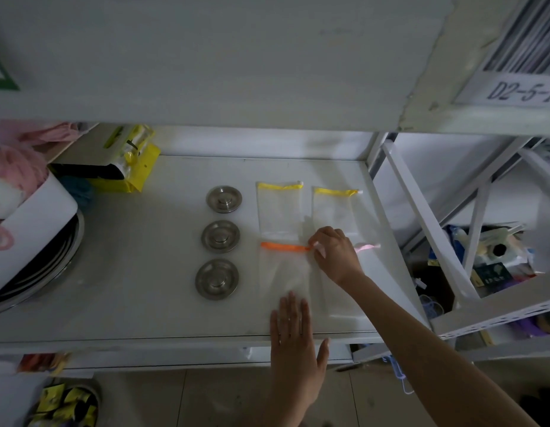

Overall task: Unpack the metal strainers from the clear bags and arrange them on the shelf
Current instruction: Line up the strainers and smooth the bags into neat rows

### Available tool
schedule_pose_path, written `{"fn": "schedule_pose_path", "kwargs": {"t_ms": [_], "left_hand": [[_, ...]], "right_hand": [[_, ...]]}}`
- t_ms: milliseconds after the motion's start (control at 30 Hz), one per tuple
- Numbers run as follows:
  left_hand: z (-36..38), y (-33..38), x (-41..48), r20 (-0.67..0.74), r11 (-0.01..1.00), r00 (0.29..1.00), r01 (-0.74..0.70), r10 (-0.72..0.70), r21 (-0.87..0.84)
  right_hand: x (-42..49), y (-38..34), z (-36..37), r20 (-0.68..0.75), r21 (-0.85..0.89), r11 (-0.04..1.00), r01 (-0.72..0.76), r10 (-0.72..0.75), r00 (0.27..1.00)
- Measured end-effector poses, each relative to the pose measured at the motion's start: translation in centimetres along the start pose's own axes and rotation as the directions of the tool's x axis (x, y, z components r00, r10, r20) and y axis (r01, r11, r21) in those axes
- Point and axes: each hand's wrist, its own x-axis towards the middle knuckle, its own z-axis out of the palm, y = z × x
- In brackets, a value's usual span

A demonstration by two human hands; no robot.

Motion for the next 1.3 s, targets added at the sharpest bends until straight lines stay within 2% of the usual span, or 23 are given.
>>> {"fn": "schedule_pose_path", "kwargs": {"t_ms": [300,567,1033,1300], "left_hand": [[0.0,-0.3,0.0,0.002,1.0,1.0,-0.015,0.015,0.002],[0.0,-0.3,-0.1,-0.003,1.0,1.0,-0.025,0.025,0.0],[0.0,-0.4,-0.1,0.023,1.0,1.0,-0.005,0.005,-0.016],[-0.1,-0.9,-0.6,0.04,0.998,0.998,-0.052,0.052,-0.019]], "right_hand": [[1.2,-0.3,-0.7,0.064,-0.108,0.993,0.055,-0.049,0.997],[0.8,0.1,-1.4,-0.021,-0.004,1.0,0.029,-0.029,0.999],[0.8,0.8,-0.6,0.045,0.025,1.0,0.008,-0.009,0.999],[0.8,0.9,-0.5,0.048,0.019,1.0,0.007,-0.008,0.999]]}}
